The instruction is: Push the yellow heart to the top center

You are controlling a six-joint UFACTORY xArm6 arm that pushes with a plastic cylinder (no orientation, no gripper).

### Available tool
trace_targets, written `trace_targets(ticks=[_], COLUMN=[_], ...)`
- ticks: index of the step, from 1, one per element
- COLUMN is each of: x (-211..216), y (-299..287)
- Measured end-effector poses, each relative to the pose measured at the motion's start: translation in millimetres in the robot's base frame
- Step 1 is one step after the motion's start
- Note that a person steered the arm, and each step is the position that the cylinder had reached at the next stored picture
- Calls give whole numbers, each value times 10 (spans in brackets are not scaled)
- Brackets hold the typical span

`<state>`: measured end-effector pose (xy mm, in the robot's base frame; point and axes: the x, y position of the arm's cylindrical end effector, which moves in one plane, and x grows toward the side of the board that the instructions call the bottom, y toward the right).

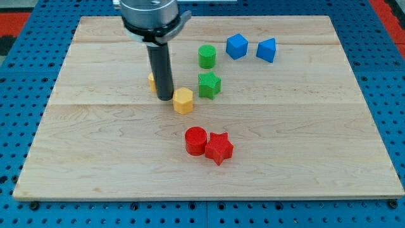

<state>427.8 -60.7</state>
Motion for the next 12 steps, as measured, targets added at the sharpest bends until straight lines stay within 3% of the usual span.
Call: trace_targets(ticks=[2,3,6,7,12], x=[230,198,-834,-905,-841], y=[287,-3,-224,-240,-651])
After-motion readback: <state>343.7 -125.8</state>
